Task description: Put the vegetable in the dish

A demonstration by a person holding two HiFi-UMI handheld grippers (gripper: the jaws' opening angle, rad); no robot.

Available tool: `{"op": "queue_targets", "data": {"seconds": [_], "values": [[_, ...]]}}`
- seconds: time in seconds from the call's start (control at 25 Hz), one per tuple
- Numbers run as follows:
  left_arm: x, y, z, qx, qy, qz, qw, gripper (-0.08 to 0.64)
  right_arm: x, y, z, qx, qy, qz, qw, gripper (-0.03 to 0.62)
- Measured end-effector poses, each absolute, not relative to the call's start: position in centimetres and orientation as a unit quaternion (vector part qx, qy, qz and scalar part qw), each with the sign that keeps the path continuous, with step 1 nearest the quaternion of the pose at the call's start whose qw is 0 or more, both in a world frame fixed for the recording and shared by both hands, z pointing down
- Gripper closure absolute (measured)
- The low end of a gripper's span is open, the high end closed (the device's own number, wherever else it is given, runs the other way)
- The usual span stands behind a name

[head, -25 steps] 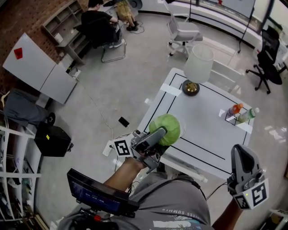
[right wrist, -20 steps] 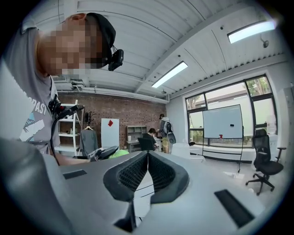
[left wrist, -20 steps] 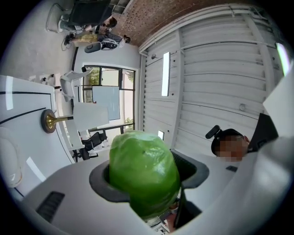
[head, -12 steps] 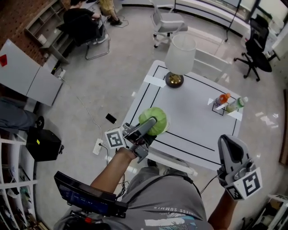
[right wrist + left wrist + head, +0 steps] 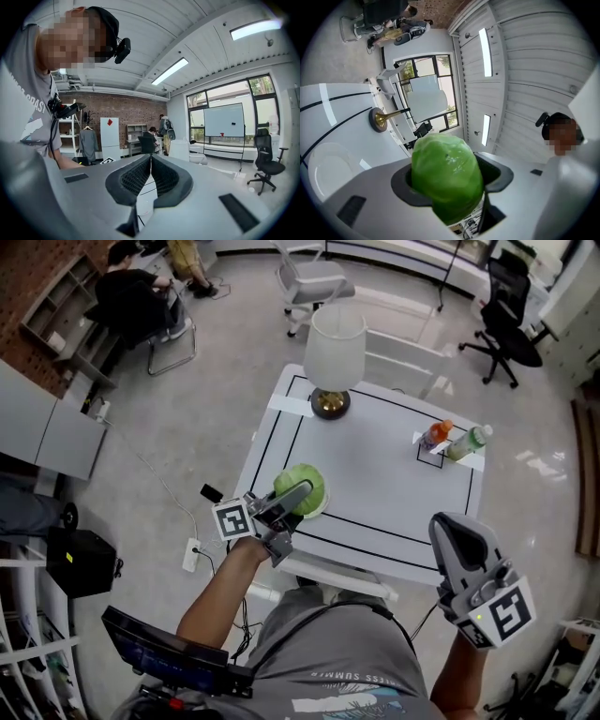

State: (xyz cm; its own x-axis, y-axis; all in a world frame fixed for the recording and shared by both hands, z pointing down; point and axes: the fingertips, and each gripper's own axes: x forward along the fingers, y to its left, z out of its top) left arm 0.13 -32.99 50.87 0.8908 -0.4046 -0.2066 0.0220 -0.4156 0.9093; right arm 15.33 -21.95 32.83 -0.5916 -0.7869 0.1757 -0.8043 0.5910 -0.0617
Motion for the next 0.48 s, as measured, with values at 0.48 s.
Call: {"op": "queue_targets", "data": {"seconds": [0.48], "values": [[2.2, -33.9, 59.4, 0.827, -0.156, -0.075, 0.535, 0.284, 16.9, -22.3, 33.8, 0.454, -0.884, 0.081, 0.072, 0.584]]}}
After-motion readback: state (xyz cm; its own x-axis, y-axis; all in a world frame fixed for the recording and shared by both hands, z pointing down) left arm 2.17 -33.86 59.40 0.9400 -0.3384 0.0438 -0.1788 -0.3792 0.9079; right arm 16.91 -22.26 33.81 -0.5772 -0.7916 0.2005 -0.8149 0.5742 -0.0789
